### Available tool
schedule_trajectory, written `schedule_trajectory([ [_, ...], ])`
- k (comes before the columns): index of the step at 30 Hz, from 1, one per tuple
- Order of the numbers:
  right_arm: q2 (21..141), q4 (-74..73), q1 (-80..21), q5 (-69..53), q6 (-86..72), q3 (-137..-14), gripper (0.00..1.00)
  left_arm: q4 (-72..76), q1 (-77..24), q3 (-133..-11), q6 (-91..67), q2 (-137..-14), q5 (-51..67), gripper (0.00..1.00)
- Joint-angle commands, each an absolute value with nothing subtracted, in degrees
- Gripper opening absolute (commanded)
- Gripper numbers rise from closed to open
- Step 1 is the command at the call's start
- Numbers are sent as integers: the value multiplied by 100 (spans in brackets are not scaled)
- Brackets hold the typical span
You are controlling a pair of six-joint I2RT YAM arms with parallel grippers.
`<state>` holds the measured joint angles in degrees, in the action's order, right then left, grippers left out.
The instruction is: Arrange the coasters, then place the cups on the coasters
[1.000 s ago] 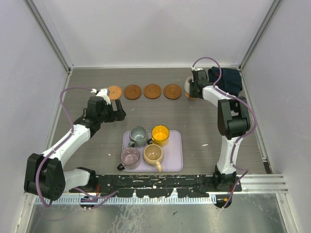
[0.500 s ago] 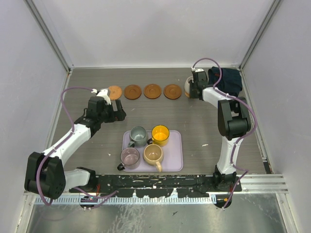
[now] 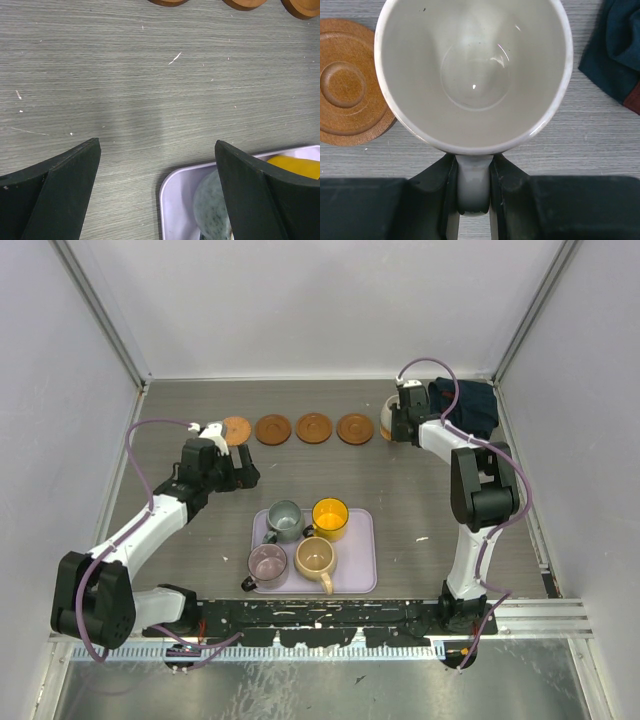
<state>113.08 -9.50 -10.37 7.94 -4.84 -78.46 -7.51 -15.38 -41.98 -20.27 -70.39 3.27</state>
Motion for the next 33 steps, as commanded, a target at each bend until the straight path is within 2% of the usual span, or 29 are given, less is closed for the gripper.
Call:
schedule_trajectory([
  [1, 10800, -316, -1018, 914, -505, -7941, 1, -448, -1545, -4342, -2049, -7031, 341, 98],
  [25, 10889, -250, -1015, 913, -597, -7776, 1, -413, -1541, -4307, -2048, -7084, 394, 98],
  [33, 10917, -407, -1019, 945, -662, -7894, 35, -388, -1543, -4296, -2048, -7114, 404, 98],
])
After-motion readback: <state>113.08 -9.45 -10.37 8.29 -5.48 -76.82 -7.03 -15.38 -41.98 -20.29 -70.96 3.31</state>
